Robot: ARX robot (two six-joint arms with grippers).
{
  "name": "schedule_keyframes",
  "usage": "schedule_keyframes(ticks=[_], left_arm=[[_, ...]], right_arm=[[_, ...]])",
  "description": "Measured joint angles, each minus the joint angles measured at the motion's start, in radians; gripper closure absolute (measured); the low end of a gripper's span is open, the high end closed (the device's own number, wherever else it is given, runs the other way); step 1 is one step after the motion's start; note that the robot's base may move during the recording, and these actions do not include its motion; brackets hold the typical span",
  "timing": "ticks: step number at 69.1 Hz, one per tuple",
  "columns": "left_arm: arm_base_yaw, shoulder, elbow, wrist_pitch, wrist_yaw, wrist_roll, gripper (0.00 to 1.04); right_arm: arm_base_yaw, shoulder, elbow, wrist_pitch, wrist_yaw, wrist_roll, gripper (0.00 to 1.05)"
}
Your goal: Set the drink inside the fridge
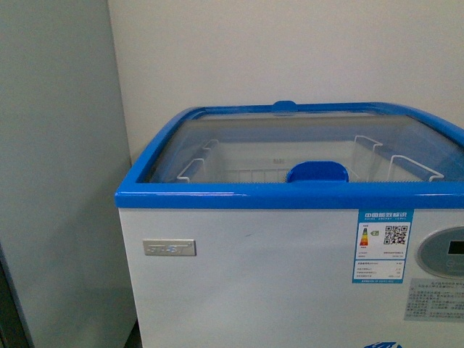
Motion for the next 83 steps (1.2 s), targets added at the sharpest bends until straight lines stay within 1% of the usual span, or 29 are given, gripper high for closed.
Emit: schedule_keyframes(ticks=[6, 8, 10, 11, 14, 18, 20, 25, 28, 32, 34, 44, 54, 57, 60, 67, 76, 83], left_arm=[[0.002, 0.0, 0.0, 0.0, 0.006, -0.004, 0.08], [0.023, 0.013, 0.004, -0.013, 0.084, -0.041, 0.08], [0.061, 0.05, 0.006, -0.017, 0.208, -0.092, 0.08], [0.085, 0.093, 0.006, -0.002, 0.287, -0.143, 0.08], [0.121, 0.192, 0.006, 0.079, 0.382, -0.194, 0.08], [0.153, 0.372, 0.02, 0.25, 0.417, -0.222, 0.08], [0.157, 0.425, 0.03, 0.296, 0.418, -0.225, 0.08], [0.153, 0.673, 0.119, 0.494, 0.419, -0.219, 0.08], [0.142, 0.774, 0.179, 0.563, 0.419, -0.209, 0.08], [0.119, 0.877, 0.255, 0.618, 0.419, -0.188, 0.08], [0.092, 0.973, 0.343, 0.637, 0.425, -0.16, 0.08], [-0.009, 1.208, 0.613, 0.598, 0.466, -0.04, 0.08], [-0.124, 1.373, 0.874, 0.509, 0.542, 0.091, 0.08], [-0.161, 1.414, 0.951, 0.475, 0.564, 0.136, 0.08], [-0.222, 1.479, 1.071, 0.407, 0.608, 0.217, 0.08], [-0.296, 1.564, 1.211, 0.312, 0.65, 0.334, 0.08], [-0.372, 1.667, 1.35, 0.169, 0.649, 0.477, 0.08], [-0.422, 1.752, 1.444, 0.079, 0.623, 0.56, 0.08]], right_arm=[[0.0, 0.0, 0.0, 0.0, 0.001, 0.0, 0.68], [0.0, 0.0, 0.0, 0.0, 0.0, 0.0, 0.68], [0.0, 0.0, 0.0, 0.0, 0.001, 0.0, 0.68], [0.0, 0.0, 0.0, 0.0, 0.001, 0.0, 0.68], [0.002, 0.0, 0.0, 0.0, -0.003, 0.0, 0.68], [0.002, 0.0, 0.0, 0.0, 0.0, 0.0, 0.68], [0.002, 0.0, 0.0, 0.0, 0.001, 0.0, 0.68], [0.002, 0.0, 0.0, 0.0, 0.0, 0.0, 0.68], [0.002, 0.0, 0.0, 0.0, 0.0, 0.0, 0.68], [0.002, 0.0, 0.0, 0.0, 0.0, 0.0, 0.68], [0.002, 0.0, 0.0, 0.0, 0.0, 0.0, 0.68], [0.002, 0.0, 0.0, 0.0, 0.0, 0.0, 0.68], [0.002, 0.0, 0.0, 0.0, 0.0, 0.0, 0.68], [0.002, 0.0, 0.0, 0.0, 0.0, 0.0, 0.68], [0.002, 0.0, 0.0, 0.0, 0.0, 0.0, 0.68], [0.002, 0.0, 0.0, 0.0, 0.0, 0.0, 0.68], [0.002, 0.0, 0.0, 0.0, 0.0, 0.0, 0.68], [0.002, 0.0, 0.0, 0.0, 0.0, 0.0, 0.68]])
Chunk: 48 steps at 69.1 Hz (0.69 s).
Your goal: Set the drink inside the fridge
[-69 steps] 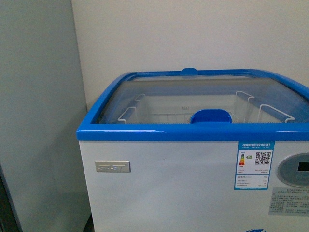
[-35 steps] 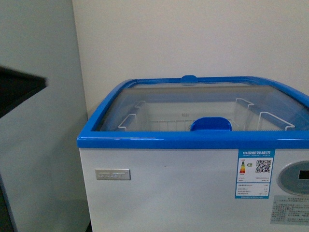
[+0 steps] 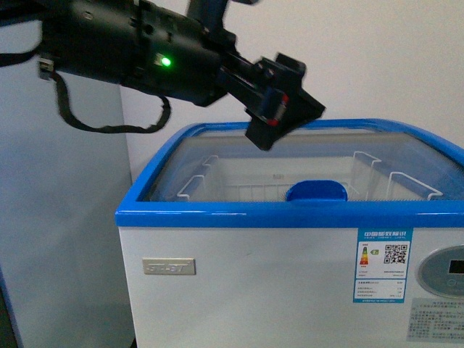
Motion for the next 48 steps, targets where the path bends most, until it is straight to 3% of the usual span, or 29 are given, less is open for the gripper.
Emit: schedule_keyframes(ticks=[20, 48], left_arm=[[-0.071, 0.196, 0.202, -0.15, -0.086, 0.227, 0.08], [-0.077, 0.37, 0.342, -0.165, -0.175, 0.361, 0.08]], right_arm=[[0.0, 0.0, 0.0, 0.0, 0.0, 0.0, 0.68], [0.0, 0.0, 0.0, 0.0, 0.0, 0.0, 0.68]])
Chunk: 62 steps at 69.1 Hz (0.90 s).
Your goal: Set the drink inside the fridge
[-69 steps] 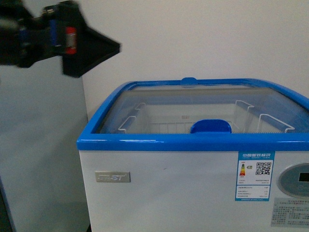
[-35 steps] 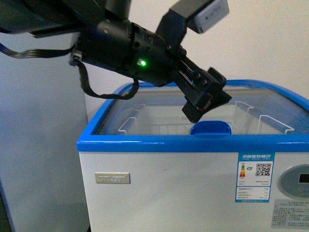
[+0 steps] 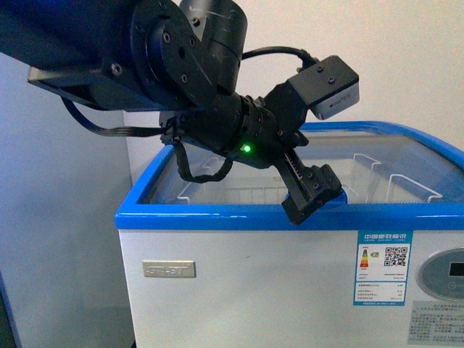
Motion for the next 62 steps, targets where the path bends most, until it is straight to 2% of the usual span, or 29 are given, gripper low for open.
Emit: schedule_keyframes(ticks=[27, 41, 54, 62], left_arm=[[0.005, 0.153, 0.237, -0.079, -0.049, 0.059, 0.08], [0.002, 0.266, 0.428, -0.146, -0.063, 0.095, 0.08], [0.003, 0.455, 0.772, -0.18, -0.177, 0.162, 0.08], [0.003, 0.52, 0.867, -0.125, -0.241, 0.202, 0.08]], right_arm=[[0.0, 0.0, 0.0, 0.0, 0.0, 0.0, 0.68], [0.0, 0.0, 0.0, 0.0, 0.0, 0.0, 0.68], [0.0, 0.0, 0.0, 0.0, -0.001, 0.0, 0.68], [0.0, 0.0, 0.0, 0.0, 0.004, 0.0, 0.68]])
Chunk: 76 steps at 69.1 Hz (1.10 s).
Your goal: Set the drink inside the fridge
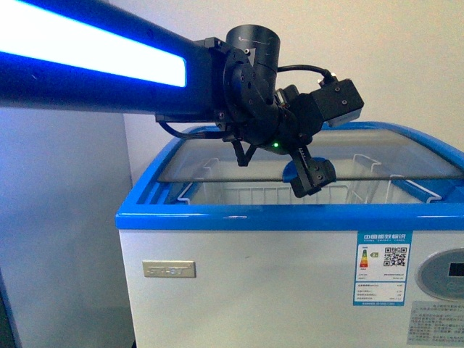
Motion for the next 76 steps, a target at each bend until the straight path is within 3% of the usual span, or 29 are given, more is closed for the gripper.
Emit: schedule_keyframes(ticks=[14, 24, 44, 48, 52, 59, 66, 76], left_arm=[[-0.002, 0.101, 0.145, 0.269, -0.193, -0.027, 0.08], [0.006, 0.093, 0.201, 0.387, -0.274, -0.089, 0.08], [0.021, 0.033, 0.207, 0.594, -0.458, -0.344, 0.08], [0.026, -0.066, 0.051, 0.599, -0.525, -0.473, 0.08], [0.035, -0.152, -0.061, 0.57, -0.515, -0.579, 0.08], [0.057, -0.361, -0.373, 0.482, -0.448, -0.809, 0.08], [0.092, -0.628, -0.764, 0.425, -0.313, -1.009, 0.08], [0.138, -0.879, -1.162, 0.469, -0.185, -1.139, 0.08]], right_arm=[[0.0, 0.0, 0.0, 0.0, -0.004, 0.0, 0.68], [0.0, 0.0, 0.0, 0.0, -0.003, 0.0, 0.68], [0.0, 0.0, 0.0, 0.0, -0.004, 0.0, 0.68], [0.0, 0.0, 0.0, 0.0, -0.005, 0.0, 0.68], [0.0, 0.0, 0.0, 0.0, -0.005, 0.0, 0.68], [0.0, 0.0, 0.0, 0.0, -0.003, 0.0, 0.68], [0.0, 0.0, 0.0, 0.0, -0.005, 0.0, 0.68], [0.0, 0.0, 0.0, 0.0, -0.004, 0.0, 0.68]])
